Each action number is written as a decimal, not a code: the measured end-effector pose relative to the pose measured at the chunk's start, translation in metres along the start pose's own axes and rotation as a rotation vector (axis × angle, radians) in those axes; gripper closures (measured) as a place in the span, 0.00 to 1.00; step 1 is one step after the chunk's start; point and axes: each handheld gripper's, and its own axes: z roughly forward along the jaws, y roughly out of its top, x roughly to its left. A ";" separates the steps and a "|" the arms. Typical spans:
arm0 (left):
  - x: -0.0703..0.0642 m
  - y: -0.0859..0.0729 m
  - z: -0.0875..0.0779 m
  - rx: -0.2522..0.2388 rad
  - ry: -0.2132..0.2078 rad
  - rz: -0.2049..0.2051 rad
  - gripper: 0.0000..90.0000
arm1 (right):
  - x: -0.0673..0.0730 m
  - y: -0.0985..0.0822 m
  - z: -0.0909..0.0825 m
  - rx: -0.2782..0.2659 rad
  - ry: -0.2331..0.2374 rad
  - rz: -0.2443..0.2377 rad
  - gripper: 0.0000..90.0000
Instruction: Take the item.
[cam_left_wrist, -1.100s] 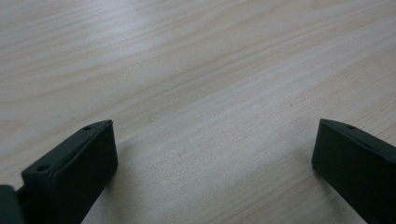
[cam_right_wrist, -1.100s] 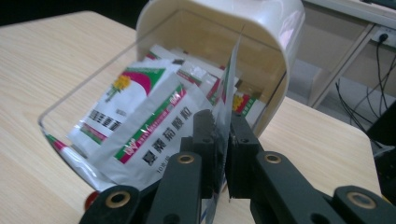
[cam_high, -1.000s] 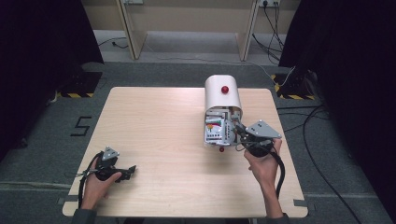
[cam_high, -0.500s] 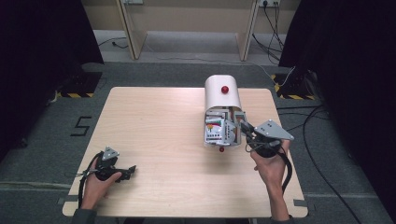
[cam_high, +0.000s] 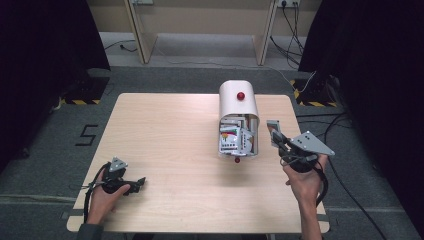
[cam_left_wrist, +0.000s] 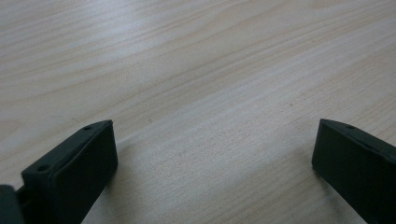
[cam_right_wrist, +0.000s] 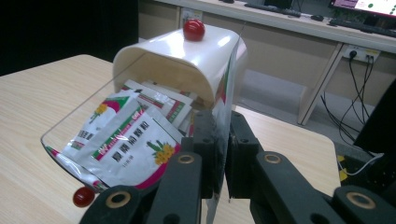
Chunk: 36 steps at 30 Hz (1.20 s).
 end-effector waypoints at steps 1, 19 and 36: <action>0.000 0.000 0.000 0.000 0.000 0.000 0.00 | -0.002 -0.002 0.000 0.003 -0.003 -0.001 0.94; 0.000 0.000 0.000 -0.002 -0.001 -0.005 0.00 | -0.010 -0.038 0.001 0.035 -0.023 0.028 0.94; 0.000 0.000 0.000 -0.002 0.000 -0.005 0.00 | -0.023 -0.067 0.002 0.096 -0.046 0.049 0.94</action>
